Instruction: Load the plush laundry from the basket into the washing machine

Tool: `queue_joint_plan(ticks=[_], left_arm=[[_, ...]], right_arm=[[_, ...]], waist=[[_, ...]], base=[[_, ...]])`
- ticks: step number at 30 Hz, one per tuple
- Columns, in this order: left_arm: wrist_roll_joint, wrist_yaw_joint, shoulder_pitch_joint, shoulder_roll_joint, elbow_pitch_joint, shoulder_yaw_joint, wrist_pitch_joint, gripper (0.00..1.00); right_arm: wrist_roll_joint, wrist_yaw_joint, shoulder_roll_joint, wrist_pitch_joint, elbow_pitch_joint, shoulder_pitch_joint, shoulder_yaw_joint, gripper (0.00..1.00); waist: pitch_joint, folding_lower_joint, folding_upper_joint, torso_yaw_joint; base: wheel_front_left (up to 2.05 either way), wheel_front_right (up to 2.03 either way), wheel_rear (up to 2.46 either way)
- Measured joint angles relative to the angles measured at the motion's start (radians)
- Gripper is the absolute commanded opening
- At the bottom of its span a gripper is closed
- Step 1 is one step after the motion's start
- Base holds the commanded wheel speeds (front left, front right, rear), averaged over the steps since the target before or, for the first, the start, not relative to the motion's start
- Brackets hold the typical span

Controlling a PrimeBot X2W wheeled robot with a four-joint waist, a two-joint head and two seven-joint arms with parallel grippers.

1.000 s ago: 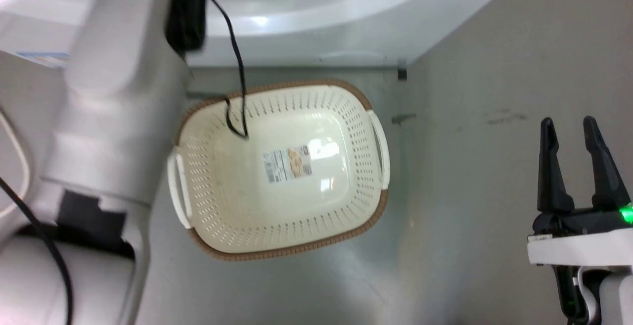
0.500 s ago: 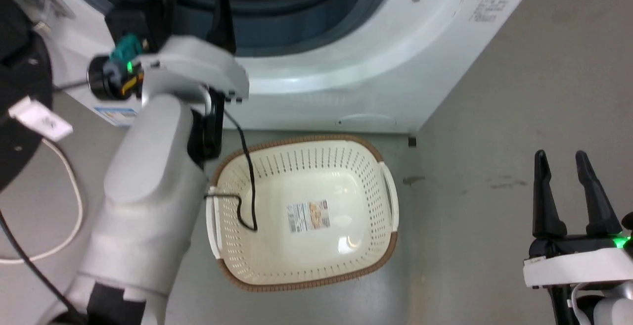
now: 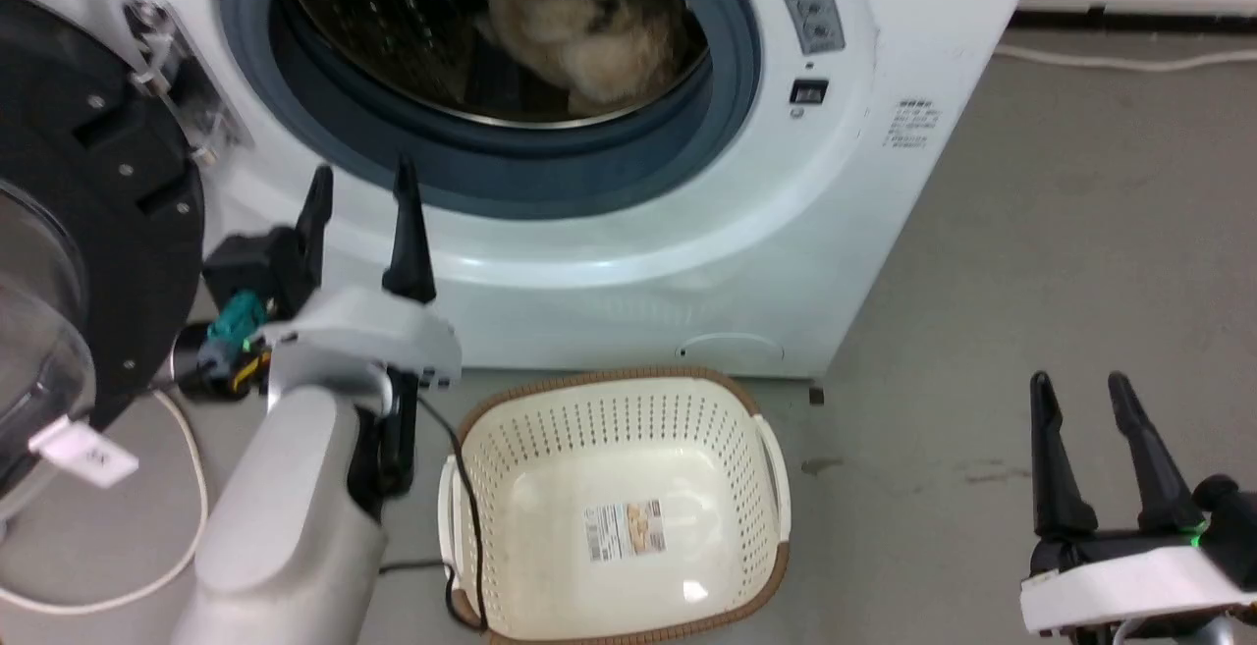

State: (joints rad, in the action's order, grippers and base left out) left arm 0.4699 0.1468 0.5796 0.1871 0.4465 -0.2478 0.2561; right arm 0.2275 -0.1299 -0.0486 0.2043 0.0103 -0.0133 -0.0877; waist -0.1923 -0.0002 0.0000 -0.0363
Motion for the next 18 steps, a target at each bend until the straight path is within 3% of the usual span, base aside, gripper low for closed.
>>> queue_joint_plan(ticks=[18], left_arm=[[-0.032, 0.081, -0.336, 0.095, -0.235, -0.034, -0.08, 1.0]], right_arm=[[-0.044, 0.0, 0.0, -0.009, -0.008, 0.08, 0.008, 1.0]], waist=[[0.162, 0.0001, 0.0, 0.005]], base=[[0.0, 0.0, 0.0]])
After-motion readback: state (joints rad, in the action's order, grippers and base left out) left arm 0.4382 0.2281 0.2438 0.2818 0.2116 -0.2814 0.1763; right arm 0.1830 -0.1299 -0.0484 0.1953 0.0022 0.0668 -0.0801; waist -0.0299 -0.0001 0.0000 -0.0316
